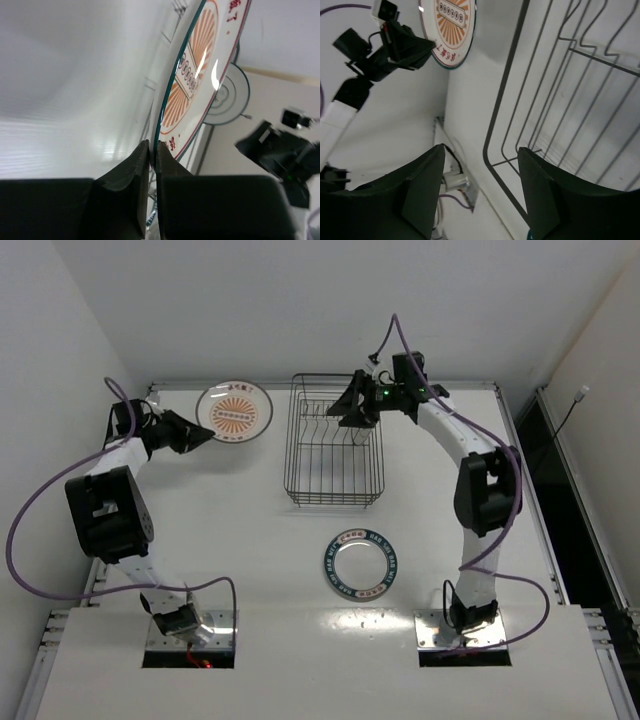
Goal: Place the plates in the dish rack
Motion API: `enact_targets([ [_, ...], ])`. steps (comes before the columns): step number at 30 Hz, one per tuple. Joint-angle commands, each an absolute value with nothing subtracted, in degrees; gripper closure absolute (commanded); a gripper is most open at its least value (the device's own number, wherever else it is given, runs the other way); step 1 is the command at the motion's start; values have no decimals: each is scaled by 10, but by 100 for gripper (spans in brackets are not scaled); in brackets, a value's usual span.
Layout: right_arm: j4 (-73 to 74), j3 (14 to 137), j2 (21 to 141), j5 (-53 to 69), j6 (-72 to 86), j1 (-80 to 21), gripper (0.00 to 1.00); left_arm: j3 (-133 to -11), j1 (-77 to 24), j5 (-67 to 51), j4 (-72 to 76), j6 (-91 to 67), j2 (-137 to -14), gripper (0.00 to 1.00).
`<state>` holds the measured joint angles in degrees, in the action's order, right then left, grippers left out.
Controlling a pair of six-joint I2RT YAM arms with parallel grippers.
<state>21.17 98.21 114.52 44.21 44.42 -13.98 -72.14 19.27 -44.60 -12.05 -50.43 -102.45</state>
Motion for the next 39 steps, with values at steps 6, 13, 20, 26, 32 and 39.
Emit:
enact_targets([
  [6, 62, 1023, 1202, 560, 543, -149, 42, -689, 107, -563, 21, -577, -993, 100],
  [13, 52, 1017, 1237, 539, 538, -159, 42, -702, 59, -576, 37, -589, -1004, 100],
  [20, 62, 1040, 1274, 513, 538, -171, 52, -702, 33, -600, 42, -589, -1010, 100],
  [26, 86, 1071, 1282, 499, 538, -182, 100, -702, 11, -626, 42, -594, -1027, 100],
  [32, 230, 1139, 1225, 375, 455, -176, 100, -779, 17, -604, -146, -476, -1046, 53],
  [39, 431, 1260, 1159, 130, 374, -158, 100, -851, 46, -559, -283, -374, -1069, 45],
])
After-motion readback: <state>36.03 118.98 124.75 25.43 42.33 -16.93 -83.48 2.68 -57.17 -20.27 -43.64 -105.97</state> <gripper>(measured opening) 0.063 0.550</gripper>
